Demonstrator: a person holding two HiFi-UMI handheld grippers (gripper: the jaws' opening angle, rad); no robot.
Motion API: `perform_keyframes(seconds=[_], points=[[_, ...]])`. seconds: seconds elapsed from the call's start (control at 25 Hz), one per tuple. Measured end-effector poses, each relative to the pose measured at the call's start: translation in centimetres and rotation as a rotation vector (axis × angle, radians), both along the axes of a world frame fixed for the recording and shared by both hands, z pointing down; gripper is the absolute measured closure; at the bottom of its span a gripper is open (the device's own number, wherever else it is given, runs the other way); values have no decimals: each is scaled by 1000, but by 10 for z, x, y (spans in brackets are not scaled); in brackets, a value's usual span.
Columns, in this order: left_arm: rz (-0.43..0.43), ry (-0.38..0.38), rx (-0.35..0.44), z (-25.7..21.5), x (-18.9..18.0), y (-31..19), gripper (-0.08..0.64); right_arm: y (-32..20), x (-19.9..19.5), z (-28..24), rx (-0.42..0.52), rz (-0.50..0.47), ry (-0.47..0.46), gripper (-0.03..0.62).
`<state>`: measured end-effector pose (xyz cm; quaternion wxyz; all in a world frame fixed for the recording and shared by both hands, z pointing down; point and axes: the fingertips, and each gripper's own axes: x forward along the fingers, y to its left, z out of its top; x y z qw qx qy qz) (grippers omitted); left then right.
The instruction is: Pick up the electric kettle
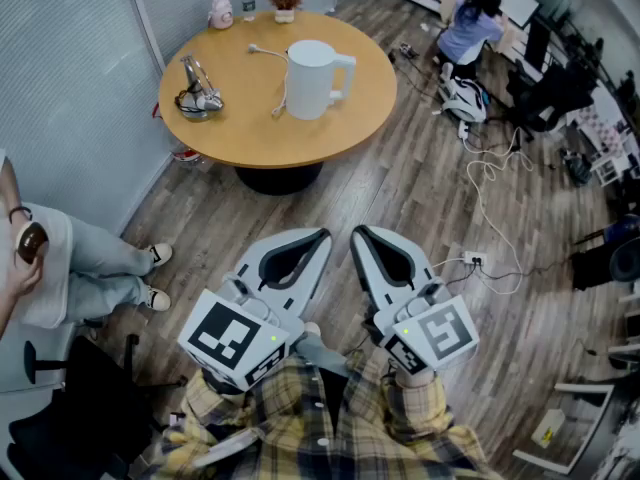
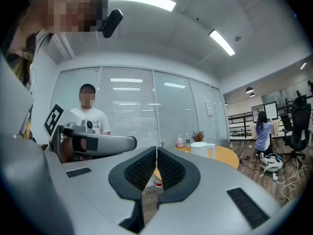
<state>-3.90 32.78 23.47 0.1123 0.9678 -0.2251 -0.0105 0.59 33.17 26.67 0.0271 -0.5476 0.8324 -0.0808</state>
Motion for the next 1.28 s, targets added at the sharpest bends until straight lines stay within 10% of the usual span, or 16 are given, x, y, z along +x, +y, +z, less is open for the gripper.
perform_keyframes(seconds=[1.28], points=[[-72, -18, 16, 10, 21, -22, 558, -22, 29, -2, 20, -24, 37, 557]])
